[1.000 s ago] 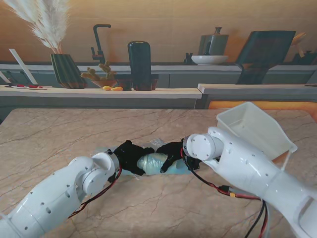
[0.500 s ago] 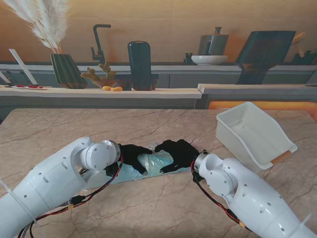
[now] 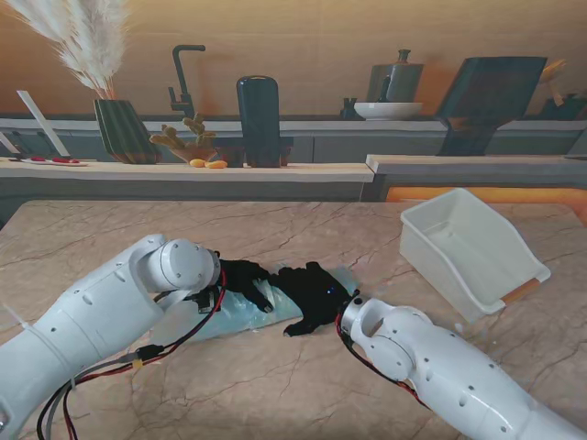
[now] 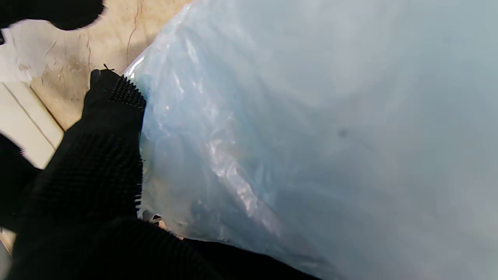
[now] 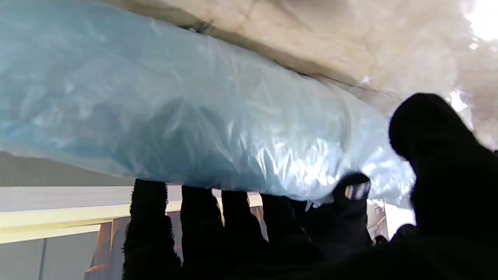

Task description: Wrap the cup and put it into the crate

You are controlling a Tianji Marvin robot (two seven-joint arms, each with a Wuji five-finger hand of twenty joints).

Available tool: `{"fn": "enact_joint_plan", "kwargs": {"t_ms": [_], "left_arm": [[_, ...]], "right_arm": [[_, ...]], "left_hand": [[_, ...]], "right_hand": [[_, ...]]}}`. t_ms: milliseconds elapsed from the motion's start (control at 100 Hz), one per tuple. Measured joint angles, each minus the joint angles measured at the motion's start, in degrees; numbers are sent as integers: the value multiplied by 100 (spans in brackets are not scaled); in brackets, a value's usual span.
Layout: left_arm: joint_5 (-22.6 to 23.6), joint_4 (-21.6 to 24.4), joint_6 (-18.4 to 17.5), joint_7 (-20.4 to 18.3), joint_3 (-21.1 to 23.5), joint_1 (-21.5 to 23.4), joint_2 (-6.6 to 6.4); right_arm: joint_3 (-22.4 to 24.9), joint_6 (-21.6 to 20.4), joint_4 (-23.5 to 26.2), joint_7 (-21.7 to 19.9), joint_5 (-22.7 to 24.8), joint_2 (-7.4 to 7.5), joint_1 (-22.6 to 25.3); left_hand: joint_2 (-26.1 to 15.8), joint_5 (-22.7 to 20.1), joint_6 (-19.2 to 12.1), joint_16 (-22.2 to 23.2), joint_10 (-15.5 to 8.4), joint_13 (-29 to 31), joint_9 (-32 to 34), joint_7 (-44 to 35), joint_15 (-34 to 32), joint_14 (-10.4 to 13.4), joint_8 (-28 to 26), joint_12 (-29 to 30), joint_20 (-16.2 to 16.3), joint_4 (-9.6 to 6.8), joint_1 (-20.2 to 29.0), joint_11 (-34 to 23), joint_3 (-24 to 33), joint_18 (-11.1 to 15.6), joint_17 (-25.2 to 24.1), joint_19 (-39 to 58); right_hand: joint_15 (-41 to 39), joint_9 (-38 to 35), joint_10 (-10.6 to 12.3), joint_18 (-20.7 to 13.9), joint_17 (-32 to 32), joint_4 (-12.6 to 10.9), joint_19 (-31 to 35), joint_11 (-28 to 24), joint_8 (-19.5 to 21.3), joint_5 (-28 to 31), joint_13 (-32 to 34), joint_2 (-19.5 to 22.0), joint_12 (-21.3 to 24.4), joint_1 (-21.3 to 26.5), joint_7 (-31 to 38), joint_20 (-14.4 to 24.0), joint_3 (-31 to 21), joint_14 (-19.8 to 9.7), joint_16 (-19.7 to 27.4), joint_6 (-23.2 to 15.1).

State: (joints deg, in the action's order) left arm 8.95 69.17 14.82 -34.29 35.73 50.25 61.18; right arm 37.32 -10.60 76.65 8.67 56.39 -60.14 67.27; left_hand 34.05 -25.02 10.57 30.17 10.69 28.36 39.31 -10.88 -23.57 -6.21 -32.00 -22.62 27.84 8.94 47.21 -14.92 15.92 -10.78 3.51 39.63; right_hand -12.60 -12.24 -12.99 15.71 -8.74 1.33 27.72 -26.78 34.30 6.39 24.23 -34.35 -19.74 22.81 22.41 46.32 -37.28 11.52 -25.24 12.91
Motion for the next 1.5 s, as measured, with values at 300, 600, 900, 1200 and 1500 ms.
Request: {"fn": "enact_joint_plan", "kwargs": {"t_ms": [300, 600, 900, 1200, 1500], "left_arm": [[-464, -305, 17, -47, 385, 113, 90], [-612, -270, -52, 275, 895, 541, 129], [-344, 316, -478, 1242, 1908, 1700, 247], [334, 1196, -1226, 2077, 2789, 2676, 253], [754, 1728, -1737, 2721, 3188, 3137, 292]], "right_arm": [[-1436, 742, -699, -269, -680, -262, -1156], [-2220, 606, -1784, -503, -1681, -857, -2058], [-2459, 203, -2844, -174, -2079, -1442, -2388], [-2323, -172, -2682, -776, -2352, -1357, -2391], [-1916, -57, -2065, -906, -2023, -1026, -2029]], "left_hand": [[-253, -314, 445, 7, 167, 99, 6, 0, -92, -143, 214, 107, 239, -116, -516, 187, 425, 581, -170, 272], [-927, -266, 754, 297, 210, 185, -150, 4, -360, -104, 645, -17, 318, -343, -1107, 287, 178, 1247, -75, 414], [-1306, 233, 953, 178, 309, 3, -721, 41, -264, -138, 842, 167, 591, -403, -1038, 485, -448, 1167, -1, 96], [-1430, 137, -130, -383, 305, -438, -855, 27, 957, -952, 991, 188, 141, -553, -619, 546, -1239, -355, 17, -1131], [-1430, 133, -150, -443, 303, -438, -855, 21, 962, -956, 991, 189, 128, -553, -619, 557, -1240, -415, 45, -1138]], "right_hand": [[-767, 1, -351, 143, -213, 0, 162, -633, 74, -178, -71, -171, 0, 18, -469, -71, -172, 220, -279, 662], [-1829, -490, -315, 143, -300, 6, 537, -1098, 470, 251, 528, -597, -105, -99, 469, -245, -283, -225, -553, 217], [-2552, -3146, 264, -28, -1186, 37, 2904, -1766, -623, 1830, 1800, -1700, -521, -129, 3007, -478, -200, -328, -999, -41], [-2910, -3986, 205, -353, -2190, 34, 4082, -1758, -781, 2485, 2550, -1751, -731, -151, 3212, -478, 251, -241, -1092, 1], [-2923, -4167, 151, -334, -2540, 34, 4146, -1852, -716, 2694, 2828, -1751, -820, -285, 3191, -477, 274, -203, -1118, 15]]}}
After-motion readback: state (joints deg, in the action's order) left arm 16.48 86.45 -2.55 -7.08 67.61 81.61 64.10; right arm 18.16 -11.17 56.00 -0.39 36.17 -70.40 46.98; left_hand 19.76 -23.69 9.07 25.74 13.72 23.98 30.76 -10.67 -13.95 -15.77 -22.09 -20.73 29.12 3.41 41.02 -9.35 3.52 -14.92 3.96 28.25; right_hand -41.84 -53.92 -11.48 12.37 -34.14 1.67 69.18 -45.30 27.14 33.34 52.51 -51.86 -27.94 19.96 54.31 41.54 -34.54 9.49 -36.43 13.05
